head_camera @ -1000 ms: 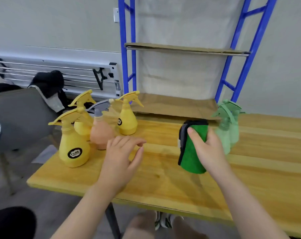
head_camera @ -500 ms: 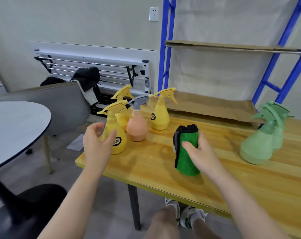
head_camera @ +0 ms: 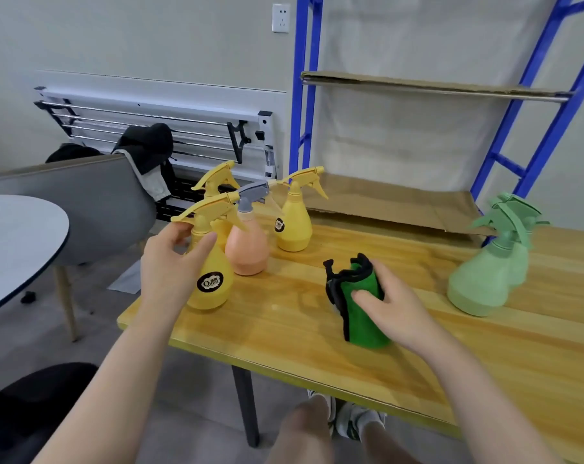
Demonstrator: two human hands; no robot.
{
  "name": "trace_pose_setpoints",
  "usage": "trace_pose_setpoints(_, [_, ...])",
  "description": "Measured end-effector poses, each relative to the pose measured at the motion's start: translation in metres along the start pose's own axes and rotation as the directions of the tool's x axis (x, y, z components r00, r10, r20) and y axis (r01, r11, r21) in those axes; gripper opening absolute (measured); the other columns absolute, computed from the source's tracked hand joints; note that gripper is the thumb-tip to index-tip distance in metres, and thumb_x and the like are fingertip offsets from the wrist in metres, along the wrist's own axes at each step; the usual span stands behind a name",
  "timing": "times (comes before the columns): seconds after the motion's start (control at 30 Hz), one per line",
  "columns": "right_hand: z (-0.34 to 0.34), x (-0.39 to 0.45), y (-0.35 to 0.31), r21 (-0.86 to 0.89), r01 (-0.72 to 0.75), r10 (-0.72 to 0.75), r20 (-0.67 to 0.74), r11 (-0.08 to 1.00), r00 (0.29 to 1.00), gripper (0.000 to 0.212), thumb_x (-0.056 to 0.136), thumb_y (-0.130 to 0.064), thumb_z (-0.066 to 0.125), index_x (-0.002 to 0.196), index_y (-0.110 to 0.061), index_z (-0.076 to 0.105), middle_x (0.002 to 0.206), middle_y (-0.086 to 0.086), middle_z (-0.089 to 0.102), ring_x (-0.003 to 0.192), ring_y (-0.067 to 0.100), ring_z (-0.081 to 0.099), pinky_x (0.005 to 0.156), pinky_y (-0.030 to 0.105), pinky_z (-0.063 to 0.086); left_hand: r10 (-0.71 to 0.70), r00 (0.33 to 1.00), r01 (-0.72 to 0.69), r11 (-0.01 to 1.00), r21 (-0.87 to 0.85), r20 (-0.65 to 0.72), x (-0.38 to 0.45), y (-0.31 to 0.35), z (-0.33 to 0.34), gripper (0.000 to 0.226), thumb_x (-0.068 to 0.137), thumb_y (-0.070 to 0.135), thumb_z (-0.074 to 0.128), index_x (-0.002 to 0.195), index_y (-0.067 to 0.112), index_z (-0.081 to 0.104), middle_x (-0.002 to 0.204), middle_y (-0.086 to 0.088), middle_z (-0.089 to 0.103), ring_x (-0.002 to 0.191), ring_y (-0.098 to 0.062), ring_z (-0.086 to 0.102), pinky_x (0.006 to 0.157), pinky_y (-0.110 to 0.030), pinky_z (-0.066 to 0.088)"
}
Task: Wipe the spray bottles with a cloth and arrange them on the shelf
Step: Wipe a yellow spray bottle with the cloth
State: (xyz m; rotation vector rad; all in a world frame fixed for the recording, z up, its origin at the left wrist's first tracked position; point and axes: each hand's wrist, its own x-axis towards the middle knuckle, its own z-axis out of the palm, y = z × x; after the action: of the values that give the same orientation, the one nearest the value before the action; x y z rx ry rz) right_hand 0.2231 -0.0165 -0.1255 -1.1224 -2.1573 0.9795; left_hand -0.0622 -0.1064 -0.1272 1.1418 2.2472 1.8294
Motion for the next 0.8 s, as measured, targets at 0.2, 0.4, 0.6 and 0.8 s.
trace_pose_setpoints(0.2, [-0.016,-0.002,0.016,-0.014,0.046,-0.046,-0.018,0.999,0.999,0.035,0.089,-0.023,0.054,0.115,-0.047,0.046,0.119,-0.016,0.057,0.108,0.007,0.057,0.092,0.043,0.051,0.010,0.976,0.019,0.991,-0.132,0.219,-0.021,0.030,0.022,0.016,0.083,0.033,0.074,0.089,0.038,0.060,0.093,0.015,0.062,0.089,-0.003,0.056,0.079,-0.030,0.043])
trace_pose_setpoints(0.4, [-0.033,0.004,0.028,-0.083,0.105,-0.108,-0.033,0.991,0.994,0.041,0.090,-0.034,0.056,0.125,-0.044,0.038,0.125,-0.024,0.048,0.115,-0.006,0.046,0.091,0.026,0.044,0.020,0.920,0.081,0.967,-0.241,0.392,-0.028,0.059,0.090,0.022,0.077,0.027,0.081,0.085,0.033,0.062,0.086,0.015,0.061,0.086,-0.012,0.058,0.080,-0.029,0.049])
trace_pose_setpoints(0.6, [-0.043,0.029,0.038,-0.164,0.100,-0.111,-0.063,0.981,0.992,0.054,0.091,-0.040,0.058,0.137,-0.038,0.030,0.130,-0.020,0.041,0.117,0.000,0.042,0.097,0.026,0.038,0.040,0.887,0.123,0.940,-0.318,0.461,-0.022,0.090,0.159,0.020,0.077,0.027,0.082,0.089,0.028,0.067,0.088,0.008,0.071,0.086,-0.009,0.065,0.078,-0.026,0.052])
trace_pose_setpoints(0.8, [-0.049,0.069,0.049,-0.212,0.078,-0.121,-0.202,0.974,0.972,0.064,0.088,-0.036,0.061,0.142,-0.025,0.026,0.129,-0.011,0.035,0.125,0.008,0.035,0.102,0.025,0.032,0.091,0.887,0.105,0.915,-0.390,0.454,-0.011,0.103,0.207,0.023,0.074,0.023,0.084,0.084,0.026,0.063,0.076,0.013,0.066,0.073,0.000,0.060,0.072,-0.021,0.047])
